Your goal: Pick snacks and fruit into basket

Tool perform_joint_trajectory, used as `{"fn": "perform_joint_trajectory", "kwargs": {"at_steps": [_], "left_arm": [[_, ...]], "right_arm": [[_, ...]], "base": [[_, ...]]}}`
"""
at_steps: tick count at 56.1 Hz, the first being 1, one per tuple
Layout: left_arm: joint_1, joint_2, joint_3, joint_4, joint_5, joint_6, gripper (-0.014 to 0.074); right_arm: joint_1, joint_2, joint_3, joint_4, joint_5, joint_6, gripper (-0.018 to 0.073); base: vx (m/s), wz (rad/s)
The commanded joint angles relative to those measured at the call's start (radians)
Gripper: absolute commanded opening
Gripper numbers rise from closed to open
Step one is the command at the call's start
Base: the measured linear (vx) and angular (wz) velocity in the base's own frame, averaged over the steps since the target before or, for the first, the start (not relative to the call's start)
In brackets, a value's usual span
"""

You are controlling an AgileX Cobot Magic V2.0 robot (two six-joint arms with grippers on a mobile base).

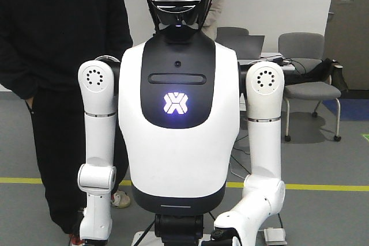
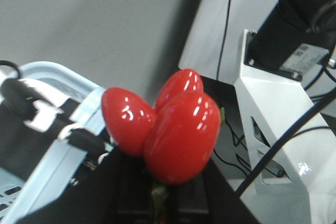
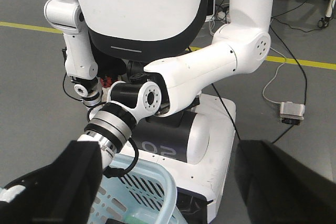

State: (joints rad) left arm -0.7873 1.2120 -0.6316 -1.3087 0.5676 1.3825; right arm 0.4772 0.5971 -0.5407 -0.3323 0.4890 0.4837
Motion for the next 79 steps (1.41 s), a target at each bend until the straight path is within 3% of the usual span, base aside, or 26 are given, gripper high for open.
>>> {"fn": "perform_joint_trajectory", "kwargs": {"at_steps": [1, 6, 16, 24, 38, 59, 79], "left_arm": [[-0.026, 0.024, -0.059, -0.054, 0.049, 0.011, 0.0001], [-0.038, 0.042, -0.075, -0.053, 0.076, 0.011, 0.0008], [-0.04, 0.042, -0.075, -0.048, -0.033, 0.011, 0.0069], [-0.04, 0.042, -0.075, -0.047, -0.084, 0.011, 0.0171], [-0.04, 0.042, -0.075, -0.047, -0.053, 0.011, 0.0376], [-0.04, 0.042, -0.075, -0.046, -0.021, 0.011, 0.0406], [-0.017, -0.083, -0.073, -0.043, -0.62, 0.011, 0.0405]], "right_arm": [[-0.006, 0.0, -0.03, -0.029, -0.078, 0.0, 0.0567], [-0.006, 0.0, -0.03, -0.031, -0.078, -0.001, 0.0567], [-0.006, 0.0, -0.03, -0.03, -0.078, -0.001, 0.0567], [-0.006, 0.0, -0.03, -0.03, -0.078, -0.001, 0.0567], [-0.006, 0.0, -0.03, -0.03, -0.076, -0.001, 0.0567], [-0.006, 0.0, -0.03, -0.03, -0.071, -0.001, 0.0567], [-0.006, 0.0, -0.03, -0.025, -0.07, -0.001, 0.0567]], "base": [[0.0, 0.0], [0.0, 0.0], [0.0, 0.0], [0.0, 0.0], [0.0, 0.0], [0.0, 0.0], [0.0, 0.0]]}}
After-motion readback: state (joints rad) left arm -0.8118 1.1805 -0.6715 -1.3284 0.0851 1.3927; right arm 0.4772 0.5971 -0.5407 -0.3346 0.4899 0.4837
